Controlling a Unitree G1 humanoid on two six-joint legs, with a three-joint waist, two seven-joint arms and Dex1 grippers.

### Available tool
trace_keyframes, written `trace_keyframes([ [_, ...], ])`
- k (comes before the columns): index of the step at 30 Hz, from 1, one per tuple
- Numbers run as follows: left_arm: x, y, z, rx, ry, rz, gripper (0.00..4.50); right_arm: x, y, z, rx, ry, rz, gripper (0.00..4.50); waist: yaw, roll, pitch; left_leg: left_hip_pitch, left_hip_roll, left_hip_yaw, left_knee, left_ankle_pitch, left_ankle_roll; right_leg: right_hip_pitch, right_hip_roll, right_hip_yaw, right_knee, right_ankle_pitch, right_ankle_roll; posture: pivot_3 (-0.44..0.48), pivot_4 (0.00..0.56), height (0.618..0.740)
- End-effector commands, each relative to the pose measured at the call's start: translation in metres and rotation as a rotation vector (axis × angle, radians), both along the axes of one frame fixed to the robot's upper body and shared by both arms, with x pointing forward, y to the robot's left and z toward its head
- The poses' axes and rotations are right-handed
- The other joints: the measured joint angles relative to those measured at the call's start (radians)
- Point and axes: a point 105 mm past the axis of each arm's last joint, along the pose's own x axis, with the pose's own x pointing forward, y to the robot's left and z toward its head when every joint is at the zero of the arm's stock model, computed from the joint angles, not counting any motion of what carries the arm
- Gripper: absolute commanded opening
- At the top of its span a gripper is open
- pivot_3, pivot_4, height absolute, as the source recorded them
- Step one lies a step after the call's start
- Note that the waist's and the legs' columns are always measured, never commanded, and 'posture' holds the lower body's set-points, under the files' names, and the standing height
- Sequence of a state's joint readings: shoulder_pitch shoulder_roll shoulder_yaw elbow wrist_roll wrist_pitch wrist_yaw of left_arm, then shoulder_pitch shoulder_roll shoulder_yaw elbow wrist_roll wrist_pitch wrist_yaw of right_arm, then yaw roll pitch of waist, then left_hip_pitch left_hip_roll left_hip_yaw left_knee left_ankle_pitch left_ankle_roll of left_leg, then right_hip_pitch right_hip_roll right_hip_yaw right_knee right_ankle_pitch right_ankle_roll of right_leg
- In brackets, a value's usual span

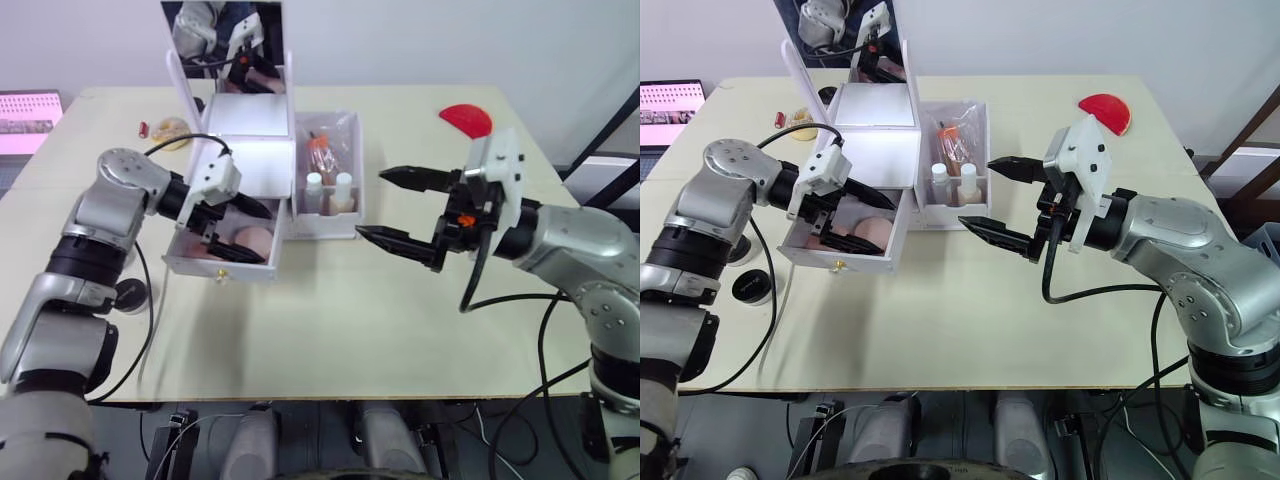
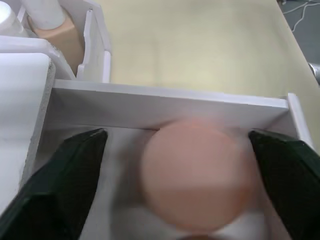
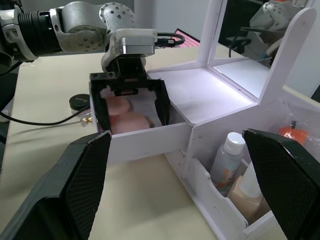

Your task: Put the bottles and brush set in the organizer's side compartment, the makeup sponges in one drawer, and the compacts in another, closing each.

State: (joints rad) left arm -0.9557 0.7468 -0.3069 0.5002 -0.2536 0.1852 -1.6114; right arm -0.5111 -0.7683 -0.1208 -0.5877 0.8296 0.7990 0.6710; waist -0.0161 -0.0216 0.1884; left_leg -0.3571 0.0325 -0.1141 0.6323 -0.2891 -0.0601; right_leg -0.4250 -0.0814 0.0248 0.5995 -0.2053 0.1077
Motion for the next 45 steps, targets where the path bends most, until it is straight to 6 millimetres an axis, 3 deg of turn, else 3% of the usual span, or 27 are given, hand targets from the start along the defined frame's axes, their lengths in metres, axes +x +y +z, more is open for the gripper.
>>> trace_keyframes([
  [1, 0.002, -0.002, 0.019, -0.021, -0.057, -0.008, 4.47, -0.005, 0.001, 0.009, 0.011, -0.049, 0.008, 4.50, 0.000, 0.000, 0.000, 0.000, 0.000, 0.000, 0.000, 0.000, 0.000, 0.000, 0.000, 0.000, 0.000, 0.000, 0.000, 0.000, 0.150, 0.739],
  [8, 0.002, 0.005, 0.033, -0.037, -0.078, 0.016, 4.47, -0.005, 0.002, 0.008, 0.014, -0.049, 0.012, 4.50, 0.000, 0.000, 0.000, 0.000, 0.000, 0.000, 0.000, 0.000, 0.000, 0.000, 0.000, 0.000, 0.000, 0.000, 0.000, 0.000, 0.150, 0.739],
  [15, -0.008, 0.019, 0.071, -0.120, -0.092, 0.069, 4.47, -0.006, 0.000, 0.009, 0.014, -0.046, 0.011, 4.50, -0.002, 0.000, 0.000, 0.000, 0.000, 0.000, 0.000, 0.000, 0.000, 0.000, 0.000, 0.000, 0.001, -0.001, -0.002, 0.000, 0.150, 0.739],
  [19, -0.031, 0.034, 0.087, -0.164, -0.053, 0.097, 3.31, -0.006, -0.002, 0.009, 0.011, -0.043, 0.008, 4.50, -0.009, 0.000, 0.000, 0.000, 0.000, 0.000, -0.001, 0.000, 0.000, 0.000, 0.000, 0.000, 0.001, 0.000, 0.002, 0.000, 0.150, 0.739],
  [25, -0.070, 0.067, 0.067, -0.081, 0.043, 0.182, 0.10, -0.007, -0.005, 0.008, 0.011, -0.034, 0.005, 4.50, -0.024, 0.001, 0.001, 0.001, 0.000, -0.001, -0.003, 0.000, 0.001, 0.000, 0.000, 0.000, 0.001, -0.002, 0.004, 0.000, 0.150, 0.739],
  [29, -0.085, 0.082, 0.048, 0.017, 0.061, 0.224, 0.10, -0.006, -0.004, 0.007, 0.014, -0.027, 0.008, 4.50, -0.025, 0.001, 0.001, 0.001, 0.000, 0.000, -0.002, 0.000, 0.001, 0.000, 0.000, 0.000, 0.001, -0.004, 0.001, 0.000, 0.150, 0.739],
  [33, -0.093, 0.085, 0.032, 0.096, 0.049, 0.229, 0.10, -0.007, -0.005, 0.006, 0.011, -0.020, 0.013, 4.50, -0.020, 0.001, 0.001, 0.000, 0.000, 0.000, -0.001, 0.000, 0.001, 0.000, -0.001, 0.000, 0.000, -0.003, -0.001, 0.000, 0.150, 0.739],
  [39, -0.086, 0.091, 0.005, 0.210, -0.037, 0.255, 0.10, -0.008, -0.006, 0.007, 0.004, -0.018, 0.017, 4.50, -0.021, 0.001, 0.001, 0.001, 0.000, 0.000, -0.001, 0.000, 0.001, 0.000, 0.000, 0.000, 0.000, -0.002, -0.002, 0.000, 0.150, 0.739],
  [45, -0.074, 0.083, 0.000, 0.190, -0.090, 0.261, 0.10, -0.009, -0.007, 0.006, -0.002, -0.014, 0.016, 4.50, -0.019, 0.000, 0.001, 0.000, 0.000, 0.000, -0.001, 0.000, 0.001, 0.000, 0.000, 0.000, 0.000, -0.002, -0.002, 0.000, 0.150, 0.739],
])
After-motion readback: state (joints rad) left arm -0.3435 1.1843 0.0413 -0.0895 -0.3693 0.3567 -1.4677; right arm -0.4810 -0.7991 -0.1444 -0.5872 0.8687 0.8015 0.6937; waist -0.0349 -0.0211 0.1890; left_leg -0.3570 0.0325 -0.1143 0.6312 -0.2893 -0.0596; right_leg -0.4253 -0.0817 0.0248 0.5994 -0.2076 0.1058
